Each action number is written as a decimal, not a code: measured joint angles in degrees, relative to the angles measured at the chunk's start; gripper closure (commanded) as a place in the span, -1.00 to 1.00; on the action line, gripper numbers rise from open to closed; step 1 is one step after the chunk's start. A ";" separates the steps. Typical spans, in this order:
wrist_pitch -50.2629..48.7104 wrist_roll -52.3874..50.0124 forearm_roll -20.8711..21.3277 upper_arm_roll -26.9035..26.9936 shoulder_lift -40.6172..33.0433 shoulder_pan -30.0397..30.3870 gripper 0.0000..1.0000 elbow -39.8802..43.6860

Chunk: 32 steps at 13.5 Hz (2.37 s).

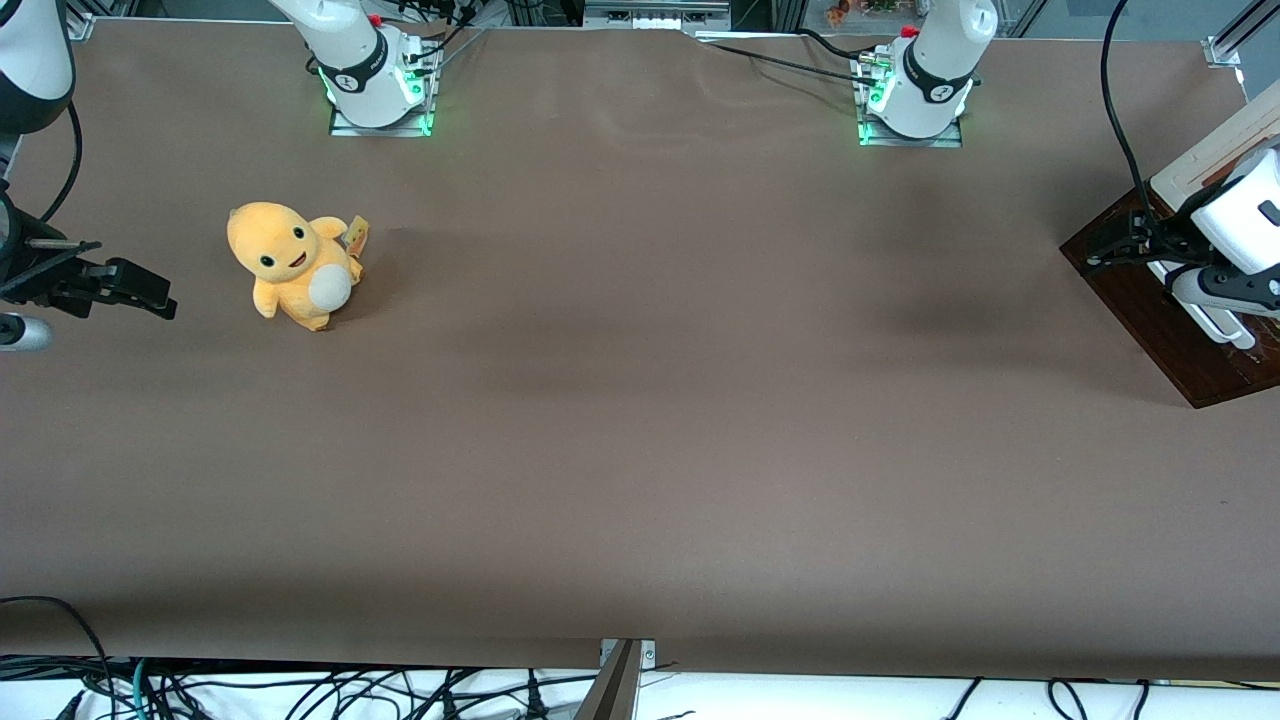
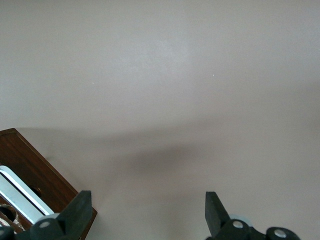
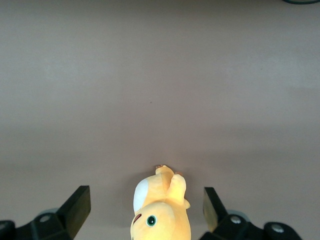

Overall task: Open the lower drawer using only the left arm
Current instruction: 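Lower the open left gripper to the white handle of the lower drawer, then close the left gripper around the white drawer handle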

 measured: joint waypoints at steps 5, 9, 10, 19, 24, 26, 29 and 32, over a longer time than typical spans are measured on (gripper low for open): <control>-0.86 -3.88 0.00 -0.01 0.18 -0.09 -1.00 -0.20; -1.72 -10.46 0.02 -0.20 1.66 -0.42 -1.00 -0.50; -2.89 -11.79 0.41 -0.16 2.43 -0.41 -1.00 -0.59; -10.98 -19.39 23.29 0.00 17.31 -0.14 -1.00 -1.69; -15.02 -27.77 36.06 0.05 28.24 0.06 -1.00 -2.19; -15.21 -32.47 41.31 0.05 31.65 0.07 -1.00 -3.77; -15.24 -38.43 46.72 0.17 35.53 0.60 -1.00 -5.58; -15.24 -42.30 52.51 0.22 38.20 2.75 -1.00 -6.36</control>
